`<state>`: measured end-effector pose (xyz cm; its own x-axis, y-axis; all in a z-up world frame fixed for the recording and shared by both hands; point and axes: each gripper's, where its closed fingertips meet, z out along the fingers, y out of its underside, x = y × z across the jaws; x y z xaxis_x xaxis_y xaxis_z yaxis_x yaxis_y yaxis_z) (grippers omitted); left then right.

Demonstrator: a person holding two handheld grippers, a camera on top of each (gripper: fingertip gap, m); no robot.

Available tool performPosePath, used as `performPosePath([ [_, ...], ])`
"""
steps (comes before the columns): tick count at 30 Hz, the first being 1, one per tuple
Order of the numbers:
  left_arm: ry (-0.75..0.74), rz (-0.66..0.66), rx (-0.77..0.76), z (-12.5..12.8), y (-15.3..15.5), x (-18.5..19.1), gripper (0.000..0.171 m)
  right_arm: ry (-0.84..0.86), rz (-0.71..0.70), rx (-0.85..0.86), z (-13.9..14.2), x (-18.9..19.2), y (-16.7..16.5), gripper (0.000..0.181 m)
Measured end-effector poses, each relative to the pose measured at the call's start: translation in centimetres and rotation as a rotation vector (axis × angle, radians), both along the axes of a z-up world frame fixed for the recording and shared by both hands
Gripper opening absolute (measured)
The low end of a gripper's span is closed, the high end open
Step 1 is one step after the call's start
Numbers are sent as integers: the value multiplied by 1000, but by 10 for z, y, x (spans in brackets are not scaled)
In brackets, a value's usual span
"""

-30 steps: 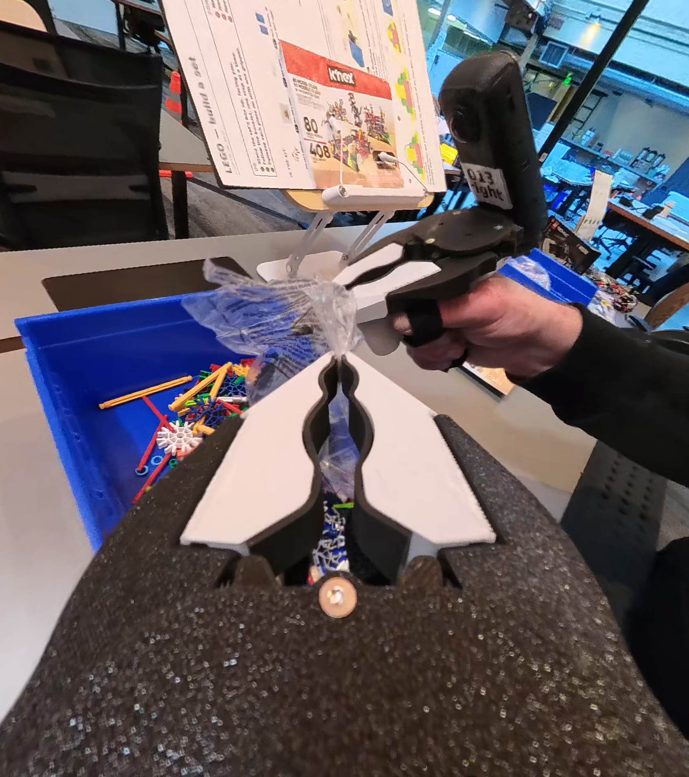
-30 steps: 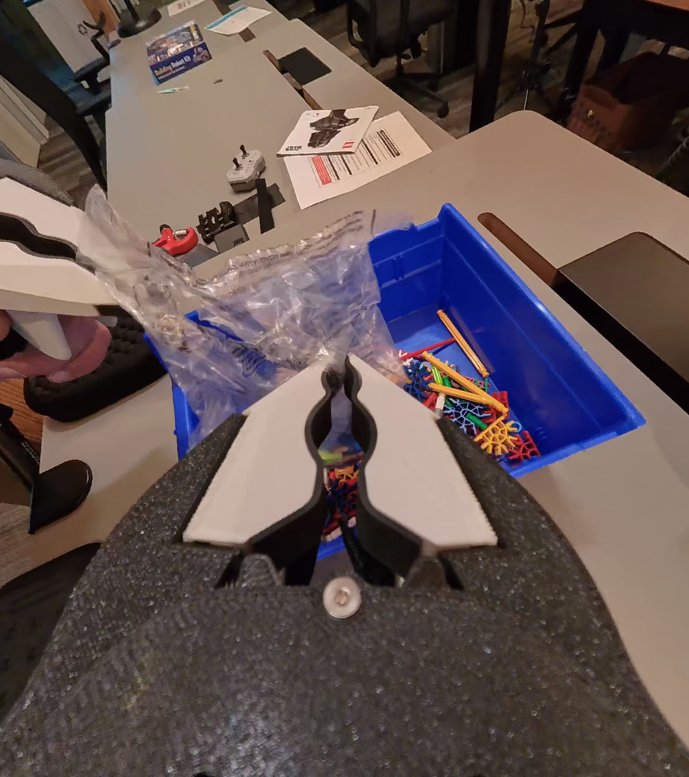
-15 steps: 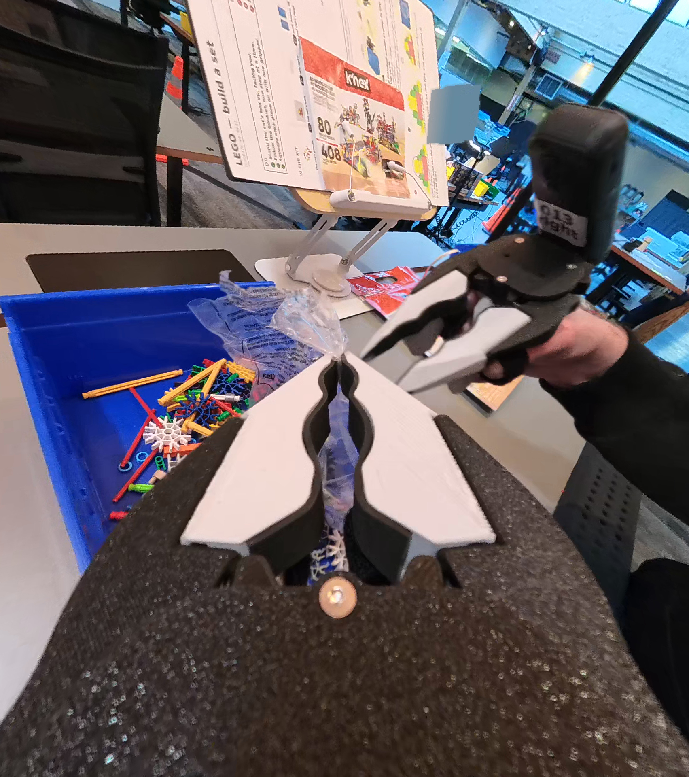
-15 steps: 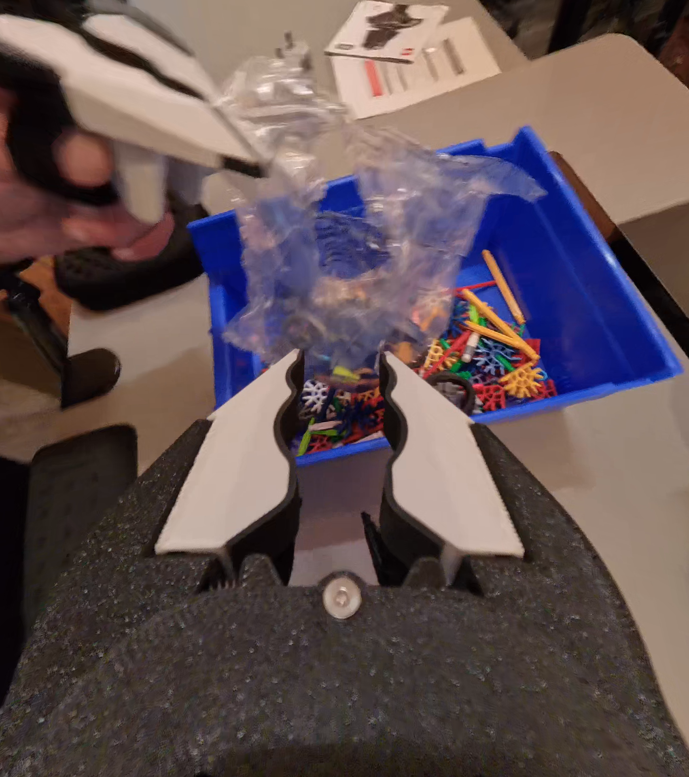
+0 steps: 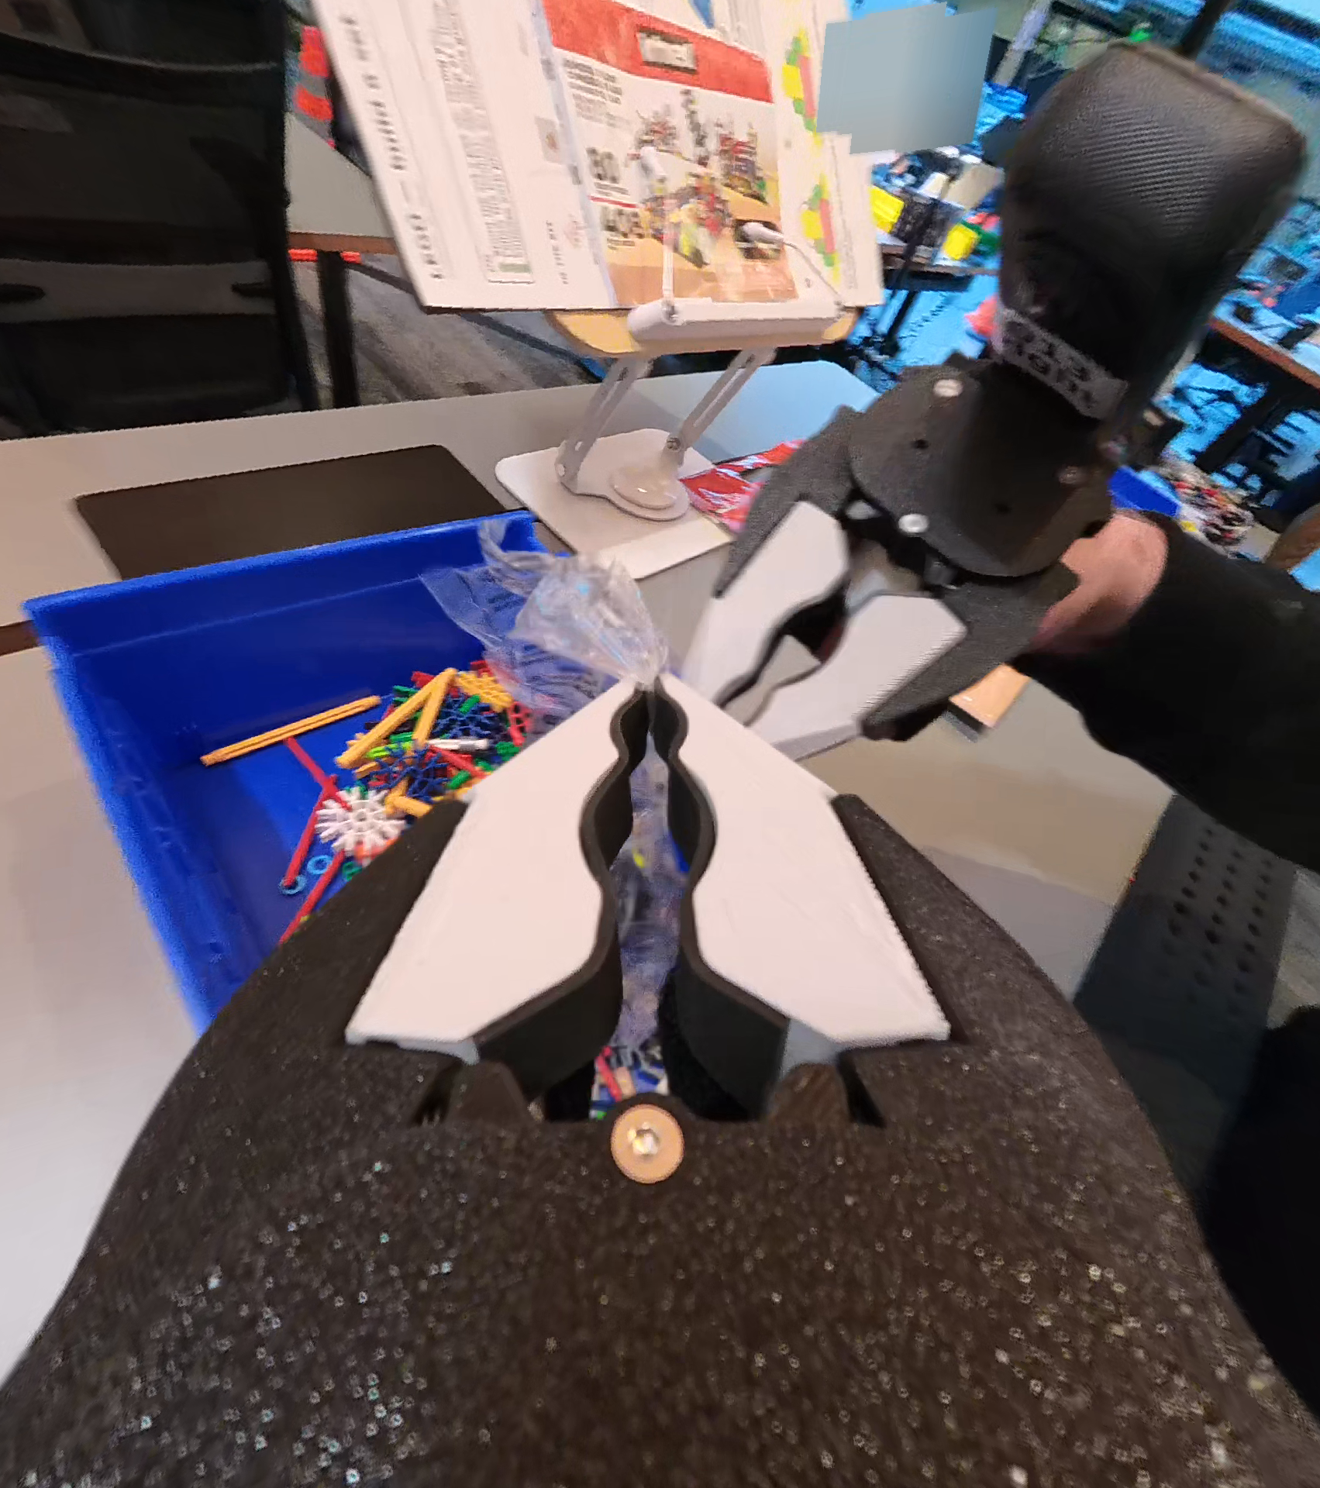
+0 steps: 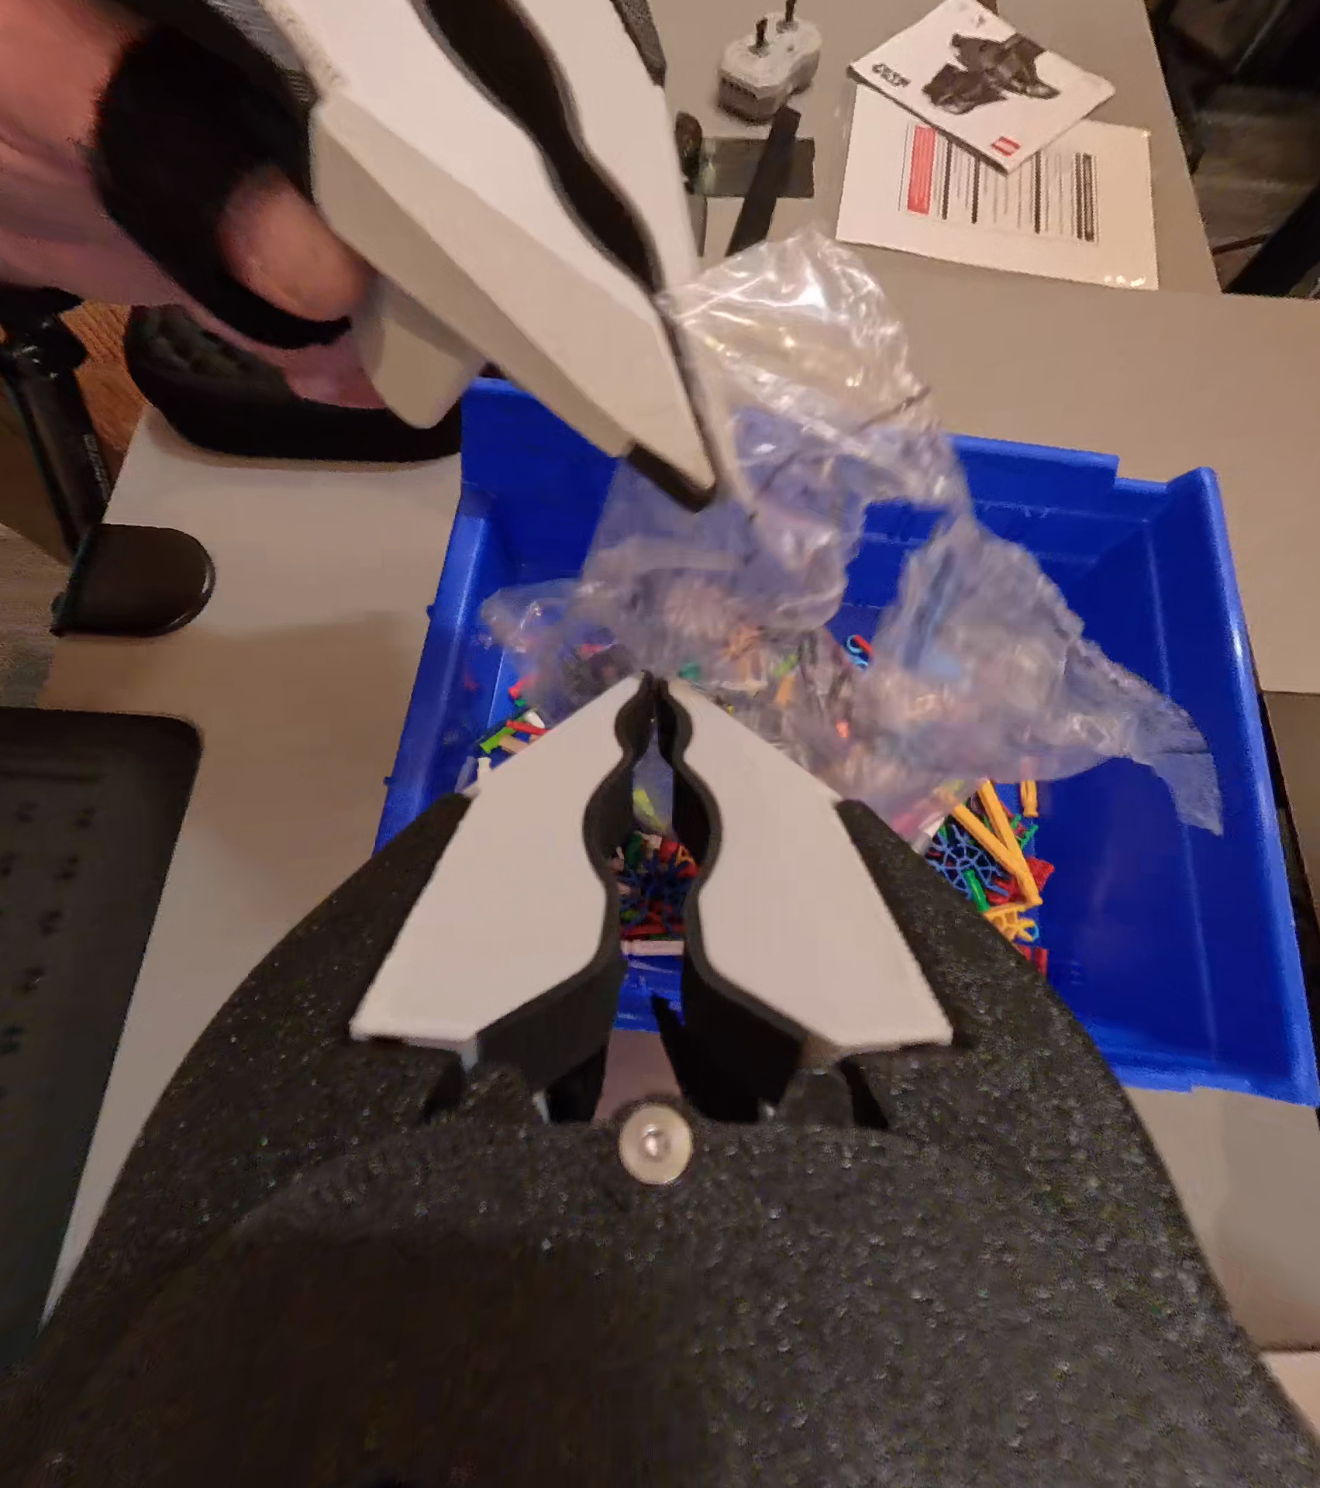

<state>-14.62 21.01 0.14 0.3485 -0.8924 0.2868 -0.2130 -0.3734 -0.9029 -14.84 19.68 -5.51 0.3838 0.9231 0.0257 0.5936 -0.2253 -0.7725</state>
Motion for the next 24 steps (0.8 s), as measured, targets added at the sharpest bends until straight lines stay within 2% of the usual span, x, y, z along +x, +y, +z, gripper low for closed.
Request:
performPosePath([
  [4,26,124,25,-3,22,-5,0,37,14,17,9,-6,-3,0],
  [8,115,176,52,-13,35,3,0,9,14,56,9,-11,-6,0],
  [12,120,228,31,-18,47,9,0,11,-38,86,7,-6,-7,0],
  [24,131,248,5,-35,53,24,0,33,-136,110,3,11,-23,0],
])
